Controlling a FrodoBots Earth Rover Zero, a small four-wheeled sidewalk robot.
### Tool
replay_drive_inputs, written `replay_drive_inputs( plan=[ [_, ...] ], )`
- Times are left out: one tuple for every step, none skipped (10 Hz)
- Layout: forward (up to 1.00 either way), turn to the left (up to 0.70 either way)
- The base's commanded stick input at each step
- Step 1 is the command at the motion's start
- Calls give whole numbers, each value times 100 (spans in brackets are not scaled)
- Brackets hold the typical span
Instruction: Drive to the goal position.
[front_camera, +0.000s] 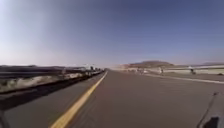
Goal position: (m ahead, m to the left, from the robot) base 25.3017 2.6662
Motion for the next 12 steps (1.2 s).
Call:
replay_drive_inputs(
  plan=[
    [85,0],
    [85,0],
    [85,0],
    [85,0],
    [85,0],
    [85,0],
    [85,0],
    [85,0],
    [85,0],
    [85,0],
    [85,0],
    [85,0]
  ],
)
